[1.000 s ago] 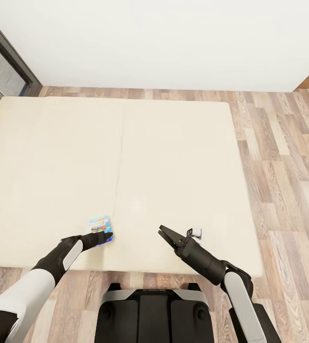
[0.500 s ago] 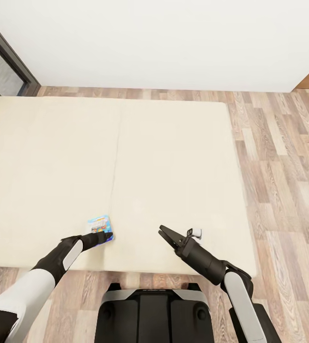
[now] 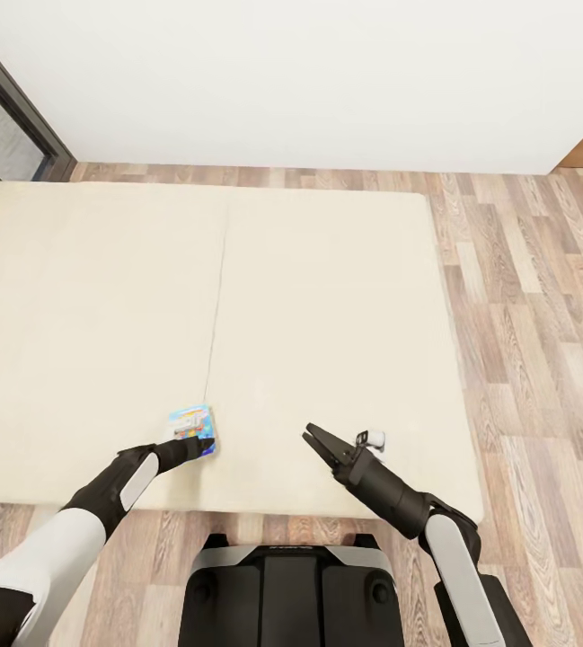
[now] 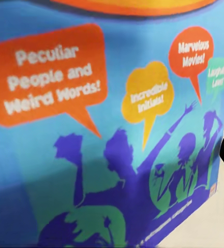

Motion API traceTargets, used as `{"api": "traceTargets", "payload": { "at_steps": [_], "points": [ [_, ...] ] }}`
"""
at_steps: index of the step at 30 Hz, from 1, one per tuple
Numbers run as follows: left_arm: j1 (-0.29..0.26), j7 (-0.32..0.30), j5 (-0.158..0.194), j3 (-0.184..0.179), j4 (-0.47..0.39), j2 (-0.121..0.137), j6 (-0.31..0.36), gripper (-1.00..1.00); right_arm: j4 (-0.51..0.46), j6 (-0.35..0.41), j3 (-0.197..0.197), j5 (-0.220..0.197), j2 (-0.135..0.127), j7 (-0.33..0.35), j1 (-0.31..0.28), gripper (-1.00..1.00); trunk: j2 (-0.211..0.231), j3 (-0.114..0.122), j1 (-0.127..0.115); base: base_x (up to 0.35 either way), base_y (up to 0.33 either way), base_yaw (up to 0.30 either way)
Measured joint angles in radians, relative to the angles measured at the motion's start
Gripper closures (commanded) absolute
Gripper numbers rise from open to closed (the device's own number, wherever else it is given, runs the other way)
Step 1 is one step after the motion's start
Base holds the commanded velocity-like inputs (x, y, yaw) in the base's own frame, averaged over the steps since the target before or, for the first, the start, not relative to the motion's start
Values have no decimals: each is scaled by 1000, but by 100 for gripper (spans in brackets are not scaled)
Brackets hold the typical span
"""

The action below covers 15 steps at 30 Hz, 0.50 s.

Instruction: Put all the toys in the child's room - the three board games (two on the bed and one on the table), the two jigsaw puzzles on the table, and the tennis ball on the table - inside the toy box on the table in the child's room.

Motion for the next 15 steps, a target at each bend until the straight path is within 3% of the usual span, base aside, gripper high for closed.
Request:
{"api": "traceTargets", "payload": {
  "at_steps": [9, 15],
  "points": [
    [0, 1, 34, 0, 0, 10, 2, -100, 0, -27, -2, 16, -16, -4, 0, -100, 0, 0, 0, 0, 0, 0],
    [0, 1, 12, 2, 1, 11, 1, -100, 0, -29, -3, 17, -16, -5, 0, -100, 0, 0, 0, 0, -139, 0]
  ]
}}
